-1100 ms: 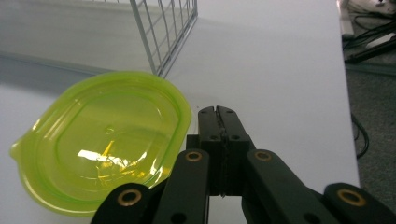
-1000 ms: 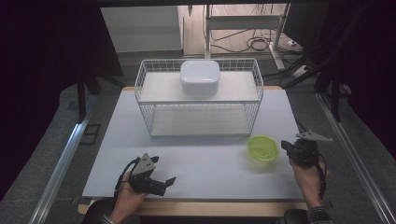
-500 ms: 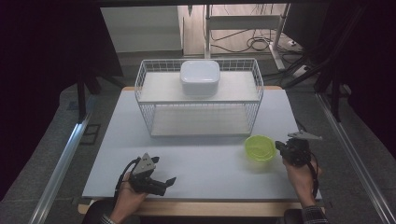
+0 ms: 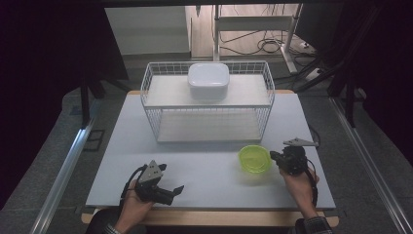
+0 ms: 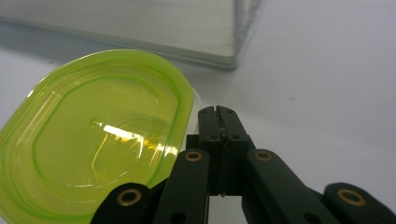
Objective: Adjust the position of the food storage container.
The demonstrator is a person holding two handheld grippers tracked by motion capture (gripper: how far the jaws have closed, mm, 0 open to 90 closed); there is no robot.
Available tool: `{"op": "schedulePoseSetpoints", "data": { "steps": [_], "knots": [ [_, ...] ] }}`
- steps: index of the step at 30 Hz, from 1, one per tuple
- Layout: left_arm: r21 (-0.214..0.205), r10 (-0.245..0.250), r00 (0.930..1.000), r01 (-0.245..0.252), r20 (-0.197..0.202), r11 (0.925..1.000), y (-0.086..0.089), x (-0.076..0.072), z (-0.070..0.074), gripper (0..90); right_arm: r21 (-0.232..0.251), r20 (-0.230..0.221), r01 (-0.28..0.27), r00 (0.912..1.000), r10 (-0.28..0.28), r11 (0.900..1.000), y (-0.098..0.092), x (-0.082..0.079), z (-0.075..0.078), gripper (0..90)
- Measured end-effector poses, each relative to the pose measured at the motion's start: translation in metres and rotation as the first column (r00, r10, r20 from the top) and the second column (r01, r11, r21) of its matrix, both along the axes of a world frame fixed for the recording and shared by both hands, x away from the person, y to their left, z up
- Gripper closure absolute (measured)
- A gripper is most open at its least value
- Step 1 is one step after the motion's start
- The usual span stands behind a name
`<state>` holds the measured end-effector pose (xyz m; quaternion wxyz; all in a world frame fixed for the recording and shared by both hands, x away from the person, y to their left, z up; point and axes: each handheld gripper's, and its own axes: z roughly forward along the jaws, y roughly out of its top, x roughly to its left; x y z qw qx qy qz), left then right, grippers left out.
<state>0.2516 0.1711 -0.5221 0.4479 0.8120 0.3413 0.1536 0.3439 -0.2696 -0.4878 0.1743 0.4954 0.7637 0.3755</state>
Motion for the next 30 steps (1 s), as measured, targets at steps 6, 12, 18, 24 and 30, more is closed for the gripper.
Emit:
{"op": "schedulePoseSetpoints", "data": {
  "steps": [6,12,18,24,30],
  "knots": [
    [0.002,-0.004,1.0,0.004,-0.001,1.0,-0.001,0.0,0.0,1.0,0.062,-0.041,-0.076,0.9961,0.078,0.9952,0.024,-0.003,-0.003,89.7],
    [0.006,-0.007,1.0,0.007,0.002,1.0,-0.001,-0.001,0.0,1.0,0.045,-0.045,-0.128,0.9905,0.13,0.9907,0.038,-0.007,-0.003,89.6],
    [0.007,-0.008,1.0,0.008,0.002,0.9999,-0.001,-0.001,0.0,1.1,0.016,-0.074,-0.139,0.9874,0.139,0.9902,0.033,-0.014,-0.009,89.5],
    [0.011,-0.009,1.0,0.009,0.004,0.9999,-0.001,-0.001,0.0,1.1,0.012,-0.136,-0.185,0.9733,0.185,0.9827,0.042,-0.026,-0.017,89.2],
    [0.013,-0.011,0.9999,0.011,0.0,0.9998,-0.002,-0.001,0.0,1.1,0.039,-0.152,-0.198,0.9675,0.202,0.9794,0.047,-0.025,-0.02,89.2]
  ]
}}
